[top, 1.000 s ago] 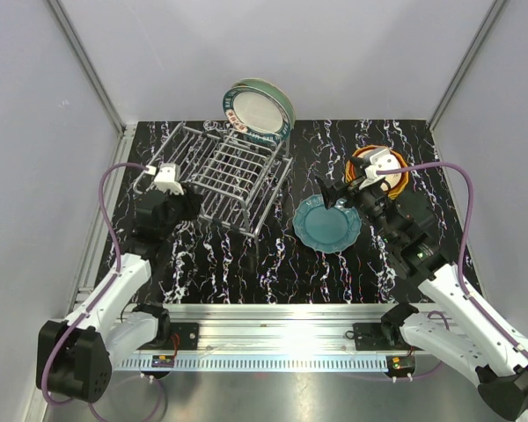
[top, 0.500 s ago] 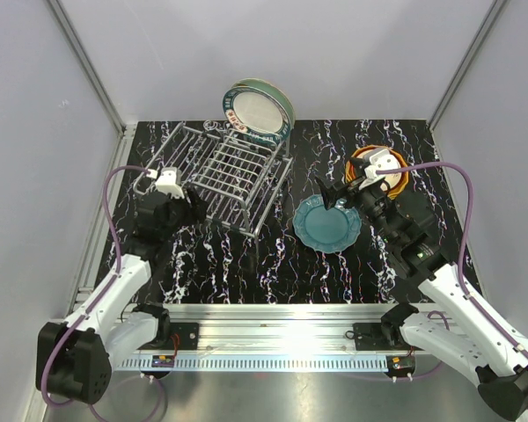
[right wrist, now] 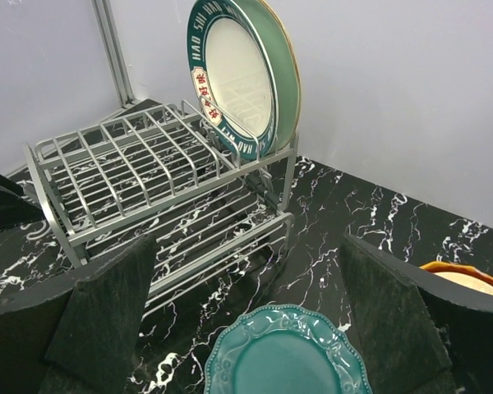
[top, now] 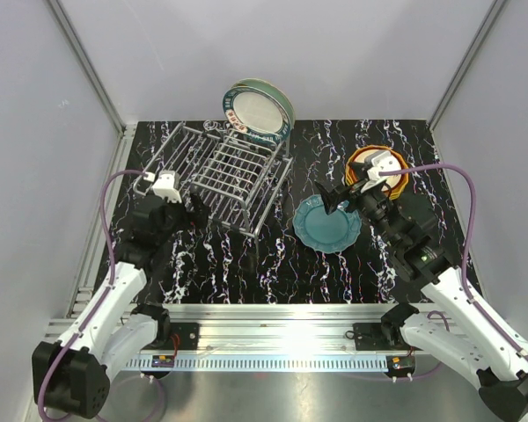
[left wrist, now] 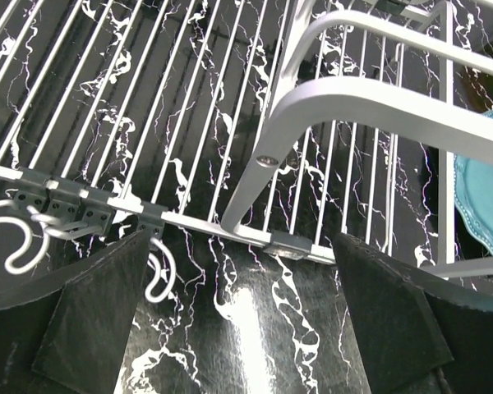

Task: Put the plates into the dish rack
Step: Move the dish rack, then grab a plate with the right arm

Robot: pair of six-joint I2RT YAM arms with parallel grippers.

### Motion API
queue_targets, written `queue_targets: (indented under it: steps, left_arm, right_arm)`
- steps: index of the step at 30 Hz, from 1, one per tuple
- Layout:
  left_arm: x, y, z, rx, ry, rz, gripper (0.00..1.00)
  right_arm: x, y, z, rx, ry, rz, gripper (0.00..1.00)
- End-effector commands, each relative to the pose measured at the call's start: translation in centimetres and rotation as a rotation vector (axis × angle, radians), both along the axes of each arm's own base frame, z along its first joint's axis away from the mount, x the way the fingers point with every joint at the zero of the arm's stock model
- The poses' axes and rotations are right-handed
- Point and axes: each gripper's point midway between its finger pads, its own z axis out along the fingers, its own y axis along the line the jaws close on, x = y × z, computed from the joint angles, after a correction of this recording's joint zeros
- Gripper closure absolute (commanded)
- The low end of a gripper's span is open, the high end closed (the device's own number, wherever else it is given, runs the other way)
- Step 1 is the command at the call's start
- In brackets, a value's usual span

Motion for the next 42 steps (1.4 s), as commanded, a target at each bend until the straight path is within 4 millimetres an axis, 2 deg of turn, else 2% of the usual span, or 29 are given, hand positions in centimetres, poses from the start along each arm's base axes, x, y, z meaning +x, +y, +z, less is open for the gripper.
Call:
queue_targets:
  steps: [1, 3, 4, 6, 7, 12, 13, 14, 16, 17, 19, 20, 21, 23, 24, 26, 27, 30, 34, 42]
  left_arm:
    - [0.0, -0.1, 3.0, 0.018, -0.062, -0.025, 0.02]
    - [-0.4, 0.2, 3.6, 0.04, -0.063, -0.029, 0.02]
    - [-1.0, 0.4, 3.0, 0.056, -0.027, -0.032, 0.02]
    - [-1.6, 0.7, 3.7, 0.073, -0.032, -0.027, 0.02]
    - [-2.2, 1.0, 3.4, 0.085, -0.012, -0.028, 0.02]
    - [-3.6, 1.5, 6.7, 0.064, -0.103, -0.007, 0.01]
    - [-3.8, 2.2, 6.8, 0.069, -0.09, 0.029, 0.01]
    - [-3.9, 2.9, 7.6, 0.075, -0.104, 0.071, 0.01]
    - [-4.2, 4.3, 7.6, 0.108, -0.088, 0.139, 0.01]
    - [-4.2, 4.9, 8.2, 0.116, -0.1, 0.166, 0.01]
    - [-4.3, 6.0, 9.1, 0.138, -0.125, 0.22, 0.01]
    - [-4.3, 6.2, 9.4, 0.143, -0.137, 0.231, 0.01]
    - [-4.2, 6.4, 10.1, 0.142, -0.159, 0.239, 0.01]
    - [-4.1, 6.6, 11.3, 0.137, -0.205, 0.253, 0.01]
    - [-3.7, 6.6, 12.1, 0.138, -0.243, 0.255, 0.01]
    - [-3.2, 6.9, 12.4, 0.144, -0.258, 0.274, 0.01]
    - [-3.0, 6.9, 12.5, 0.142, -0.256, 0.281, 0.01]
    - [-2.2, 7.0, 12.7, 0.128, -0.257, 0.305, 0.01]
    - [-2.1, 7.0, 11.0, 0.146, -0.254, 0.298, 0.01]
    - [-2.8, 7.3, 11.6, 0.186, -0.285, 0.311, 0.01]
  right_arm:
    - [-0.6, -0.3, 2.7, 0.07, -0.031, 0.004, 0.0]
    - [-0.7, -0.4, 2.4, 0.078, -0.008, -0.003, 0.0]
    - [-0.5, -0.8, 2.2, 0.097, 0.009, -0.03, 0.0]
    - [0.0, -1.8, 1.6, 0.132, 0.058, -0.098, 0.0]
    - [0.2, -2.3, 0.8, 0.128, 0.091, -0.131, 0.0]
    - [1.7, -5.6, -3.8, 0.167, 0.3, -0.393, 0.0]
    - [1.7, -6.1, -4.3, 0.18, 0.326, -0.421, 0.0]
    - [1.8, -7.0, -5.3, 0.184, 0.364, -0.457, 0.0]
    - [1.9, -7.5, -6.9, 0.24, 0.435, -0.479, 0.0]
    - [2.1, -8.9, -7.9, 0.262, 0.47, -0.528, 0.0]
    - [1.9, -9.4, -10.2, 0.32, 0.563, -0.551, 0.0]
    - [2.1, -10.7, -11.0, 0.356, 0.589, -0.592, 0.0]
    - [1.7, -10.2, -12.4, 0.409, 0.648, -0.57, 0.0]
    - [1.6, -10.5, -13.8, 0.5, 0.717, -0.565, 0.0]
    - [1.4, -10.6, -15.5, 0.517, 0.759, -0.575, 0.0]
    - [1.6, -10.3, -16.5, 0.563, 0.796, -0.56, 0.0]
    - [1.5, -10.1, -18.0, 0.592, 0.847, -0.56, 0.0]
    - [1.9, -9.9, -20.1, 0.631, 0.901, -0.571, 0.0]
    - [2.1, -9.8, -22.0, 0.664, 0.952, -0.581, 0.0]
    - [1.4, -9.8, -26.6, 0.714, 1.043, -0.64, 0.0]
